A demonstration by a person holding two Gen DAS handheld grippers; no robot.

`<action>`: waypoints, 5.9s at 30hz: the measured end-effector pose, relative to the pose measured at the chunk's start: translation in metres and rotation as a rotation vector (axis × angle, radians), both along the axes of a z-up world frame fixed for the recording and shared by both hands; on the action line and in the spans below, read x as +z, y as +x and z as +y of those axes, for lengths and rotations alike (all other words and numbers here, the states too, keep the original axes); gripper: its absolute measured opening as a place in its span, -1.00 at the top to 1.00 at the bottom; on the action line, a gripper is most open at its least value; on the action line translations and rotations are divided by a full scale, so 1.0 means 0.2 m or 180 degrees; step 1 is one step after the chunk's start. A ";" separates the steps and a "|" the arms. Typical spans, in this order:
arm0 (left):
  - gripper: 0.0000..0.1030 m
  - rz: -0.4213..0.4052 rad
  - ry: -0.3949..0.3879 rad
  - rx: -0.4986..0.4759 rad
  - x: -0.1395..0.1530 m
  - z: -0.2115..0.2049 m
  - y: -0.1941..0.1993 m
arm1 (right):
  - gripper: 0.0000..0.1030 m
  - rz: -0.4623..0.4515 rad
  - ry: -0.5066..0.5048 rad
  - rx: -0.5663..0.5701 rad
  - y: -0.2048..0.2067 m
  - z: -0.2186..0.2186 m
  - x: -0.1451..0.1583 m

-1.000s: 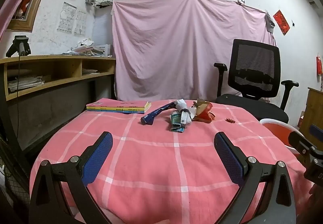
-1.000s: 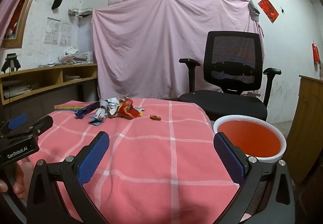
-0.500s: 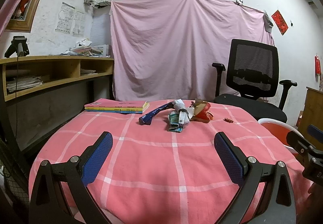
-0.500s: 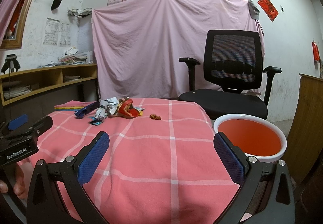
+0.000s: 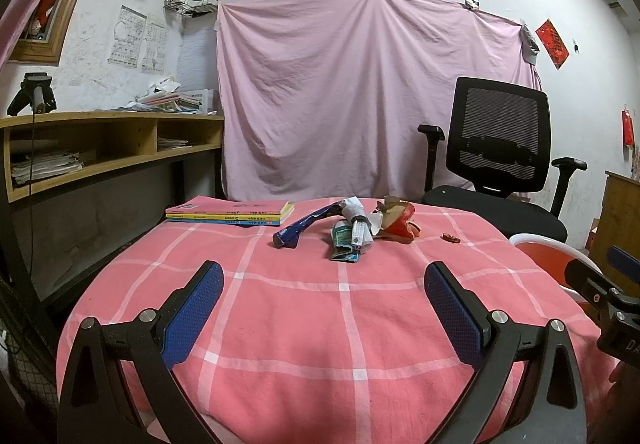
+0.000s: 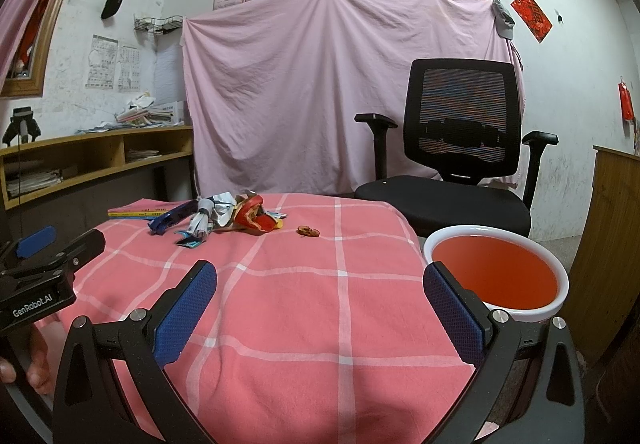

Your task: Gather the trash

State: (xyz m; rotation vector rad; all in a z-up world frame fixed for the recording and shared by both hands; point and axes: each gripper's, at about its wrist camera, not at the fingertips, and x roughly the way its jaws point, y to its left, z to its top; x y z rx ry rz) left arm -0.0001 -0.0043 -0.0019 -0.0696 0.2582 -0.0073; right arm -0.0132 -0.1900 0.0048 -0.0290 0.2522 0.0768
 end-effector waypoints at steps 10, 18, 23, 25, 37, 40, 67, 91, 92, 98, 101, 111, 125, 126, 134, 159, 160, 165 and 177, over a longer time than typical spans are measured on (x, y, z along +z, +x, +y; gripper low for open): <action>-0.91 -0.0003 0.0012 -0.0006 0.00 -0.02 -0.01 | -1.00 -0.0003 0.0012 -0.0006 -0.01 -0.01 0.01; -0.91 -0.0007 0.0022 -0.0016 0.00 -0.03 -0.01 | -1.00 -0.0003 0.0017 -0.0008 0.01 0.01 0.00; -0.91 -0.0005 0.0021 -0.0014 0.00 -0.03 -0.01 | -1.00 -0.0002 0.0018 -0.0011 0.01 0.01 0.00; -0.91 -0.0009 0.0018 -0.0011 0.00 -0.03 -0.01 | -1.00 -0.0002 0.0016 -0.0014 -0.01 -0.01 -0.01; -0.91 -0.0016 0.0020 -0.0008 -0.01 -0.04 0.00 | -1.00 0.0000 0.0021 -0.0012 -0.01 -0.01 -0.01; -0.91 -0.0021 0.0020 -0.0008 -0.01 -0.03 0.00 | -1.00 -0.0001 0.0026 -0.0009 -0.01 0.00 -0.01; -0.91 -0.0234 -0.0206 0.0319 0.06 0.04 0.02 | -1.00 -0.0265 -0.0020 0.0084 -0.02 0.05 0.10; -0.90 -0.0284 -0.0133 -0.0058 0.18 0.01 0.61 | -1.00 -0.0361 -0.0008 0.0290 0.71 -0.06 0.29; -0.90 -0.0242 -0.0136 -0.0065 0.18 0.00 0.63 | -1.00 -0.0312 0.0001 0.0307 0.73 -0.06 0.28; -0.84 0.0110 -0.0112 -0.0204 0.13 -0.05 0.76 | -0.84 0.0204 0.0023 0.0443 0.86 -0.06 0.15; -0.67 0.0348 -0.0066 -0.0289 0.09 -0.08 0.83 | -0.64 0.0588 0.0015 0.0522 0.94 -0.04 0.08; 0.37 0.1184 -0.0498 -0.0552 -0.04 -0.04 1.04 | -0.06 0.1418 0.0120 0.0673 1.14 -0.03 -0.09; 0.64 0.0970 -0.0876 -0.0646 0.03 0.08 0.94 | 0.46 0.1374 -0.0066 0.0927 1.08 0.05 -0.07; 0.64 0.0887 -0.0872 -0.0656 0.05 0.08 0.91 | 0.46 0.1266 -0.0090 0.0925 1.05 0.06 -0.06; 0.64 0.0339 -0.0524 -0.0747 0.16 -0.03 0.75 | 0.46 0.0373 -0.0013 0.0873 0.83 0.01 0.09; 0.64 0.0191 0.0161 -0.2265 0.32 -1.21 1.02 | 0.46 -0.0348 0.0599 -0.0857 0.63 -0.83 0.13; 0.64 0.0283 0.0126 -0.2323 0.32 -1.26 1.05 | 0.46 -0.0314 0.0633 -0.0915 0.63 -0.86 0.11; 0.64 0.0682 0.0077 -0.2484 0.28 -1.47 1.19 | 0.45 -0.0091 0.0737 -0.1119 0.65 -0.95 0.05; 0.25 0.1322 0.0116 -0.2699 0.17 -1.67 1.30 | 0.15 0.0215 0.1179 -0.1289 0.65 -1.12 -0.04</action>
